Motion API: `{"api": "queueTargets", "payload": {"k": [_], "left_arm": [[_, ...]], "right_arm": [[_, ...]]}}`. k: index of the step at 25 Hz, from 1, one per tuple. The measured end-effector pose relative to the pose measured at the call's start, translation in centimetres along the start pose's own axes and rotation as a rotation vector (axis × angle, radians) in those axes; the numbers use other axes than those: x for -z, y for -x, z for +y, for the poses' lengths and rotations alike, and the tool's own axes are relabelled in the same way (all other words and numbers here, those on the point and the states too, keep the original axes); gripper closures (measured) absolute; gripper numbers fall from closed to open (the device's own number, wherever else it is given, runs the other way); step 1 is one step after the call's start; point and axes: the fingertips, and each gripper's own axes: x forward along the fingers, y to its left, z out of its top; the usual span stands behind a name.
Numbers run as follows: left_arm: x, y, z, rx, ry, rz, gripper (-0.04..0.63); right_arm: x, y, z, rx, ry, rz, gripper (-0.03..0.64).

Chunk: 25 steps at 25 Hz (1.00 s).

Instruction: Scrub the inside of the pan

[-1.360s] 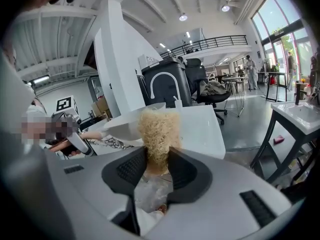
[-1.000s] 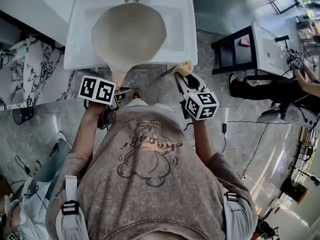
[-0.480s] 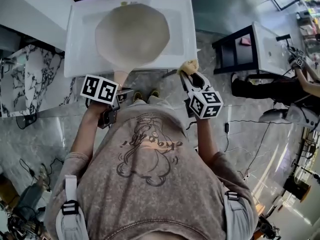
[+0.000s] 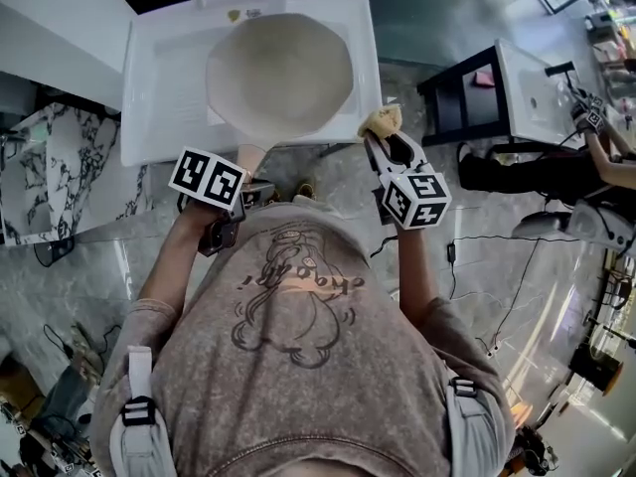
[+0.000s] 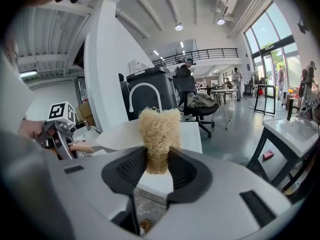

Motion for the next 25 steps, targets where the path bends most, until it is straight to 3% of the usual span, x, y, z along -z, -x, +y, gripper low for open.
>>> {"api": "queueTargets", "payload": {"k": [13,25], "left_arm": [[-0.9,-5.0,-3.5,0.062,-0.114,0.154,0.549],[-0.6,-6.8,-4.3,0.086,-0.189,0.267,0.548]], "right_arm": [[-5.6,-1.4,-0.1,-0.063,0.156,-0.066,0.472],[-5.4,-6.0,3.2,-0.198,0.311,0.012,0.472]]}}
